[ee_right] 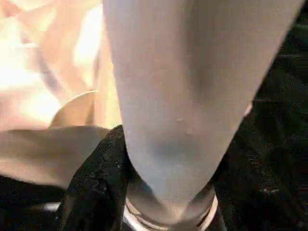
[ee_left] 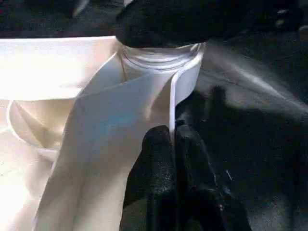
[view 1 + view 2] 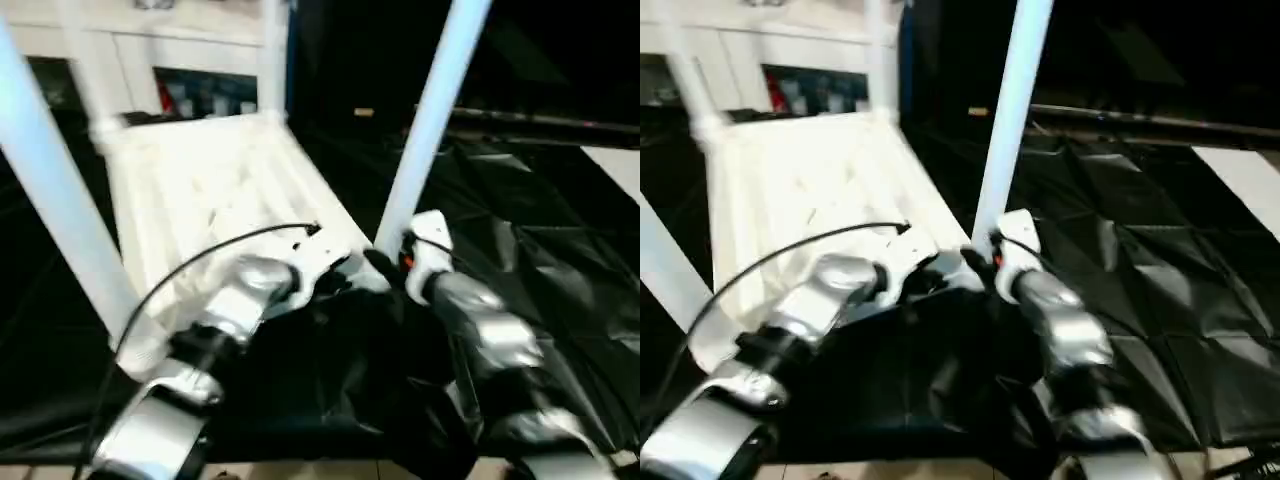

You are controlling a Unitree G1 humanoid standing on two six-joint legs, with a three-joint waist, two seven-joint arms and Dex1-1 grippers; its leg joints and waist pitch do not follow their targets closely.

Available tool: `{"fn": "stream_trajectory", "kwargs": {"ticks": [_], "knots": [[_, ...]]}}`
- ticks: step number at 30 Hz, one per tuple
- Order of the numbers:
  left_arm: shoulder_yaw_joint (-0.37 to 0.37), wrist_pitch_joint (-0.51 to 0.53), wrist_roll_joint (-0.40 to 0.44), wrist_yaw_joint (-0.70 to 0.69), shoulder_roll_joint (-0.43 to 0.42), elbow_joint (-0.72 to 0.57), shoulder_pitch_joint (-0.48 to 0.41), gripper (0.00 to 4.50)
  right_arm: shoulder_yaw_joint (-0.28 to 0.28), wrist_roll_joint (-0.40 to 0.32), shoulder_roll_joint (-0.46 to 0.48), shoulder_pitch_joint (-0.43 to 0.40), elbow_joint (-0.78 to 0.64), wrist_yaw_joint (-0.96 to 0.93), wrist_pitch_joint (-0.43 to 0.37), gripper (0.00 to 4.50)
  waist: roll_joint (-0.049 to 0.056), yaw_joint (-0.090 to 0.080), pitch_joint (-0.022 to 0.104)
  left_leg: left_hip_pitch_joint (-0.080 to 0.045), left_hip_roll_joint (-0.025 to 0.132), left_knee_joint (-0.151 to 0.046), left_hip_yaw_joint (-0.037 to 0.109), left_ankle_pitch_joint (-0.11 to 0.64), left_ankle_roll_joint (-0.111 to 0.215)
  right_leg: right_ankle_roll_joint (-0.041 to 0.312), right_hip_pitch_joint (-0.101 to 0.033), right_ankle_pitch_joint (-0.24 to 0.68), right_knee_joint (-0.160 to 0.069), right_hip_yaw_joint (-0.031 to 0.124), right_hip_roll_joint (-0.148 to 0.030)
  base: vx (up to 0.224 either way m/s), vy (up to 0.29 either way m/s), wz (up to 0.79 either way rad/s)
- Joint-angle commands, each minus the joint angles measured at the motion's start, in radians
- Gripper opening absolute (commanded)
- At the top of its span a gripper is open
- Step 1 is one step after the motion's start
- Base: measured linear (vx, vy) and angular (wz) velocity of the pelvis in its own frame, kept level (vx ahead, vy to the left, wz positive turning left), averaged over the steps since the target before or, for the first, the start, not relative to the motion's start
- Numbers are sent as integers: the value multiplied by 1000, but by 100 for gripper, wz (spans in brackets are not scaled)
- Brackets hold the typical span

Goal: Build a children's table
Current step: Rotate leg to tighten

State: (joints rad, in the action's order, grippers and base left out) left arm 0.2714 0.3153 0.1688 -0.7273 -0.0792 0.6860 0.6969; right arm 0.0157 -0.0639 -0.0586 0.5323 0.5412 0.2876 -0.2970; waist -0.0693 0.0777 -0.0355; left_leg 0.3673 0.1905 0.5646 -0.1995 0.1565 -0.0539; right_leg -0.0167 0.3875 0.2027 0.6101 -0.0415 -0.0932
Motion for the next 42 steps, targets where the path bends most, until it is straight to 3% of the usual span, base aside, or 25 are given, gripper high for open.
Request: {"fn": "stream_trajectory", "kwargs": {"ticks": [1,3,4,7,12,19,21,24,26,30,37,42], "knots": [[32,-29,-33,-8,84,11,8,0,80,10,61,-13,55,39,-16,208,0,1,46,-14,38,-70,26,332,-31,133,-17,298,-94,34,-52,0,0,0],[31,-43,-34,-26,65,12,7,0,58,-22,52,-15,35,92,-15,208,0,3,47,-12,37,-69,23,311,-16,144,-21,250,-89,34,-50,0,0,0],[30,-46,-35,-35,58,9,6,0,53,-32,48,-16,29,106,-17,260,-1,3,46,-12,37,-69,23,311,-12,147,-22,246,-89,34,-50,0,0,0],[30,-65,-44,-77,29,-2,-2,0,50,-55,15,-18,5,172,-22,282,1,4,44,-13,38,-70,23,324,-7,151,-22,257,-92,33,-50,0,0,0],[27,-101,-67,-201,-49,-34,-24,0,95,-74,-107,-55,-82,378,-35,322,-2,10,44,-11,40,-70,23,318,4,152,-25,274,-93,34,-53,0,0,0],[36,-138,-134,-433,-150,-118,-70,0,128,-127,-236,-120,-218,619,-64,322,2,18,41,-13,47,-73,24,314,6,168,-23,268,-89,35,-54,0,0,0],[63,-112,-165,-572,-216,-181,-102,0,148,-133,-288,-144,-260,692,-38,322,3,20,43,-15,49,-73,22,311,8,178,-22,246,-85,35,-53,0,0,0],[62,-109,-170,-604,-239,-190,-111,0,163,-145,-313,-160,-288,742,-46,322,6,27,45,-18,49,-69,18,284,9,203,-19,176,-77,36,-51,0,0,0],[62,-110,-171,-616,-249,-190,-114,0,169,-157,-324,-168,-305,773,-52,322,3,31,45,-13,47,-68,17,262,14,210,-24,138,-71,35,-50,0,0,0],[51,-107,-180,-632,-260,-196,-117,0,172,-160,-330,-175,-320,791,-51,322,1,32,44,-13,45,-67,16,262,12,204,-24,167,-74,36,-55,0,0,0],[49,-102,-186,-639,-267,-213,-120,0,186,-163,-331,-181,-330,809,-59,253,0,32,45,-13,45,-65,16,250,13,206,-24,156,-71,35,-52,0,0,0],[49,-107,-184,-631,-265,-210,-119,0,188,-164,-332,-181,-326,811,-62,226,0,33,45,-14,45,-64,16,253,10,202,-25,168,-72,35,-53,0,0,0]]}}
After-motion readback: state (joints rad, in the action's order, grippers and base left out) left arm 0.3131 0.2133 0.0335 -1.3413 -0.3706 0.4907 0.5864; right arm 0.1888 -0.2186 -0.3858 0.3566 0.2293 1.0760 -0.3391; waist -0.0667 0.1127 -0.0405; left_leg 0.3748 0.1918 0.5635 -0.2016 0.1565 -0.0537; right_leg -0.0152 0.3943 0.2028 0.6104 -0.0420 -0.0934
